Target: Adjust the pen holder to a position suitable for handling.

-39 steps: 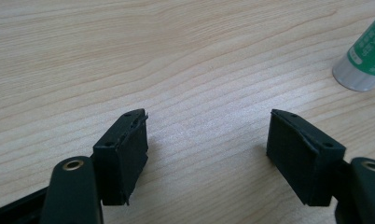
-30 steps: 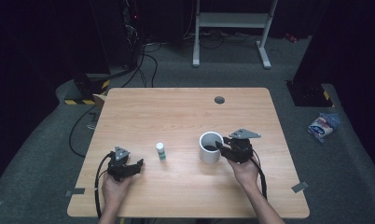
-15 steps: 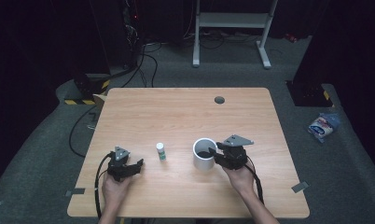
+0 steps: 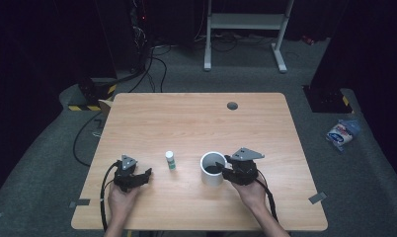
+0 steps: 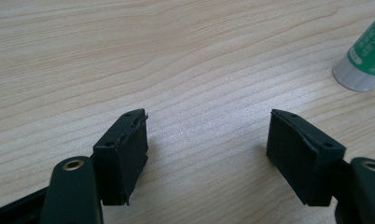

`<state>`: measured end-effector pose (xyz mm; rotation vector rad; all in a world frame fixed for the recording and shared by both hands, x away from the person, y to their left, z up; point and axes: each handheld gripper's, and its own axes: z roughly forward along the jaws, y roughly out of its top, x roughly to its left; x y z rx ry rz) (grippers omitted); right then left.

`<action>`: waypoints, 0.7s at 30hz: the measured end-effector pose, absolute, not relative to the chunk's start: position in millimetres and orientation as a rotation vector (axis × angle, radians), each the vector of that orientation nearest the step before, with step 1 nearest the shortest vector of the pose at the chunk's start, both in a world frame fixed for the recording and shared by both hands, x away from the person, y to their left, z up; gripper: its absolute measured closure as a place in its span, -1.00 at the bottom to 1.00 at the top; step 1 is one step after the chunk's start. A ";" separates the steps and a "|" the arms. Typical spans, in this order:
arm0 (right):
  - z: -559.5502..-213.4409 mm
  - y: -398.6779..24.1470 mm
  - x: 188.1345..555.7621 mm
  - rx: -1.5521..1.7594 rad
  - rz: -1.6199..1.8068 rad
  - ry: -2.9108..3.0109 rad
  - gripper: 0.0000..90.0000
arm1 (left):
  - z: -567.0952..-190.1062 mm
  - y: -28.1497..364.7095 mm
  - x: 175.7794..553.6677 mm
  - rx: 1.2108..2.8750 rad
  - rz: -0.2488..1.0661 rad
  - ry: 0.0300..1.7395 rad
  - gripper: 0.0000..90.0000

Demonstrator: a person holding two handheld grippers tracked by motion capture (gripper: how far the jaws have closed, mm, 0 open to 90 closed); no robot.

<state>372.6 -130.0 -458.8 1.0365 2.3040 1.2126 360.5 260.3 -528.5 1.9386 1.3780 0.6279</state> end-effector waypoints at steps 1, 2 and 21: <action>-459.0 -130.4 371.9 1.033 1.230 2.304 0.15 | -528.6 260.3 360.5 1.938 0.628 1.378 -0.35; -459.0 -131.2 371.8 1.031 1.246 2.302 0.13 | -528.5 260.3 360.5 1.938 0.628 1.378 -0.35; -455.1 -193.6 365.3 1.156 1.360 2.124 -0.06 | -528.6 260.2 361.0 1.935 0.630 1.382 -0.35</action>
